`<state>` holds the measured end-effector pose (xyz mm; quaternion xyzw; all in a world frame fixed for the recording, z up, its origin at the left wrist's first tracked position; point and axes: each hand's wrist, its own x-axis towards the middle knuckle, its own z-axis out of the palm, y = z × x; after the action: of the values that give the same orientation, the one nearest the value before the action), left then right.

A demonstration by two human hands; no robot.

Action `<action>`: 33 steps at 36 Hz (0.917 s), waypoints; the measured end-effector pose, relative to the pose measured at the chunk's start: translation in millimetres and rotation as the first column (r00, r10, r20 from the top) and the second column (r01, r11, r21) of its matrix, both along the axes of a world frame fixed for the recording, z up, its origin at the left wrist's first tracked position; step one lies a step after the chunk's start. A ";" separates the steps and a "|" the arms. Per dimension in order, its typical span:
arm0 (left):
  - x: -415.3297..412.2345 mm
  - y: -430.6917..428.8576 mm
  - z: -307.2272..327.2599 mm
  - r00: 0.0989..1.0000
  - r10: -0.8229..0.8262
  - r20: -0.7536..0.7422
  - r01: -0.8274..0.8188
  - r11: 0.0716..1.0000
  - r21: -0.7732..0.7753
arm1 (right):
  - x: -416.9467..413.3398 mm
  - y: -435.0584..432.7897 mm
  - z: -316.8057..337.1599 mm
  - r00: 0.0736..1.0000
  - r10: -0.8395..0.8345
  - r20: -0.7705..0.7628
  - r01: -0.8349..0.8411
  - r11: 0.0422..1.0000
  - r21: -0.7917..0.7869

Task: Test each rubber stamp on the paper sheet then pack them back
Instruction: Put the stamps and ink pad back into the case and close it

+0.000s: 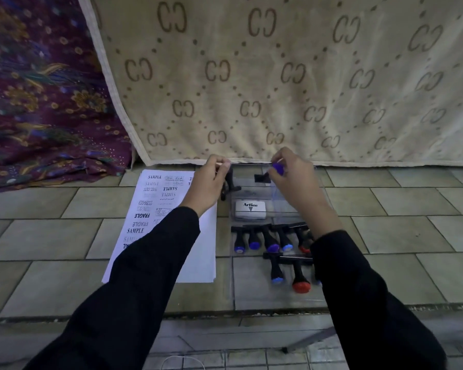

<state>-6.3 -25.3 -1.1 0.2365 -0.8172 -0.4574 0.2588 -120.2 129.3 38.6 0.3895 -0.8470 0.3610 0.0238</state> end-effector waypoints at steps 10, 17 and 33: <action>-41.4 -7.1 -3.1 1.000 -0.006 0.028 0.008 0.996 -0.086 | -37.2 -48.1 -19.9 0.998 0.017 -0.068 -0.001 0.975 0.222; -60.4 -8.5 -8.4 0.995 -0.013 0.102 0.026 0.992 -0.126 | -44.5 -67.0 -33.0 0.999 0.025 -0.029 -0.013 0.930 0.368; -84.6 -8.1 -17.1 0.879 0.080 0.471 0.257 0.752 -0.607 | -59.3 -78.4 -48.7 0.995 0.096 -0.016 -0.072 0.840 0.538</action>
<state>-90.8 -33.4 -18.2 0.1941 -0.9726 -0.0840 0.0968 -179.5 50.9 -10.1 0.4249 -0.8955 0.1022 -0.0838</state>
